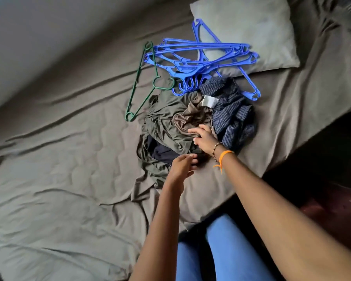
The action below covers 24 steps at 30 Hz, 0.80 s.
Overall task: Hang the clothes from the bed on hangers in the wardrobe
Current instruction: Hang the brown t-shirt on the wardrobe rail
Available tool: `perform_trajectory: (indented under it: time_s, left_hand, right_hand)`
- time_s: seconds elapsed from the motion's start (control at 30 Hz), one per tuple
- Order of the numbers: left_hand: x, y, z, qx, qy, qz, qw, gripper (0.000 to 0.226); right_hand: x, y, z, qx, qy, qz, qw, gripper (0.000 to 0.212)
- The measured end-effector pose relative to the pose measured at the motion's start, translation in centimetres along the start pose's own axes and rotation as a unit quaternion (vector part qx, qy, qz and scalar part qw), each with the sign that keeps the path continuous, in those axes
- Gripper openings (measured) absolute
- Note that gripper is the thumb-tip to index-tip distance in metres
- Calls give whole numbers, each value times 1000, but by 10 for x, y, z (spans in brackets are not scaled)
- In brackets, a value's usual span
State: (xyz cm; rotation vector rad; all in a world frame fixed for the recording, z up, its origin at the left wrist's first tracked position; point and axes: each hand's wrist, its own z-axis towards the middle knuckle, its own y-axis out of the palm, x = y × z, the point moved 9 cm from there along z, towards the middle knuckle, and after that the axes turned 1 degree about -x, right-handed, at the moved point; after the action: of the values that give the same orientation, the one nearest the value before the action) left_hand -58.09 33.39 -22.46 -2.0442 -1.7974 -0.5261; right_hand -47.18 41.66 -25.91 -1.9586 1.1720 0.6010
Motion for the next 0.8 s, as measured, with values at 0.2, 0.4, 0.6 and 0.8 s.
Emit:
perform_trajectory:
  time_s: [0.2, 0.4, 0.6, 0.8]
  left_hand:
    - [-10, -12, 29, 32, -21, -13, 999, 21]
    - [46, -47, 27, 149, 99, -22, 984, 19]
    - [61, -7, 17, -28, 9, 236, 971, 33]
    - [101, -17, -23, 77, 193, 201, 957, 37]
  right_hand:
    - [-2, -7, 91, -56, -15, -244, 968, 34]
    - [-31, -23, 31, -18, -109, -11, 994, 11]
    - [-47, 19, -85, -115, -172, 10, 978, 14]
    - [-35, -14, -123, -47, -103, 120, 986, 33]
